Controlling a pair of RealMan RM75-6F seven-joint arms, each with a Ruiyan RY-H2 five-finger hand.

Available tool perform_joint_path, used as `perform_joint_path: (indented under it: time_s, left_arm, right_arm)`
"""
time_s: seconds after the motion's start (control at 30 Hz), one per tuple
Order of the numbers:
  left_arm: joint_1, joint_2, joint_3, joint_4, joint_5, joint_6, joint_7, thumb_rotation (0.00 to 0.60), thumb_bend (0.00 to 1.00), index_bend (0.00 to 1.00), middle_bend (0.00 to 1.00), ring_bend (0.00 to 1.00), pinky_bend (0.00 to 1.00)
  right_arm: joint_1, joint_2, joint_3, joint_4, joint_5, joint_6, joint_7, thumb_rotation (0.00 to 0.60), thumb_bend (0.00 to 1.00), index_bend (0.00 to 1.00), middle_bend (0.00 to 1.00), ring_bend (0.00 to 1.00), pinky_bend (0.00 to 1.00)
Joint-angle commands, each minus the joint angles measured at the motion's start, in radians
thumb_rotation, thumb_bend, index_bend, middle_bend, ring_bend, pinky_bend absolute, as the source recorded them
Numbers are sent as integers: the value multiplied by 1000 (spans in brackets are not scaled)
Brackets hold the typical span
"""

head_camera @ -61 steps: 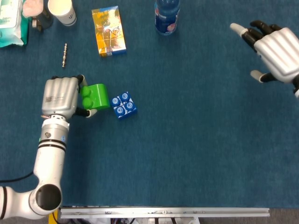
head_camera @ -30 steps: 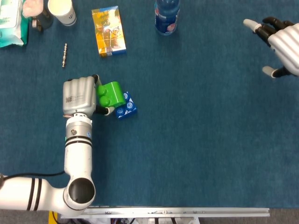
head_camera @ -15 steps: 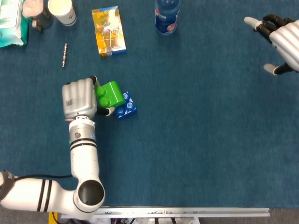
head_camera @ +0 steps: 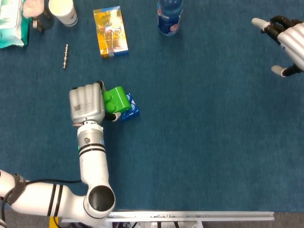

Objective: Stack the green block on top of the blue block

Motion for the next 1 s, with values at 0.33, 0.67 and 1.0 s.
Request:
perform_joint_path:
  time_s: [0.33,0.67,1.0]
  left_arm:
    - [6,-13,7,6,41,-13,2,516,39,458,449,422,316]
    - [28,25,18,5,53,-35,10,520,39,461,449,422,316]
    - [56,99,39,-20,101,-59,-3,522,39,461,449,422,315]
  right_arm:
    - [-13,11,-6,-10,-58,3,39,600,169,44,273,137,308]
    - [25,1,-41,-84,-230,-39,113,600,171,44,273,137,308]
    - [94,-77,-56,-114,-310,-99,117,600,177,44,273,137,308]
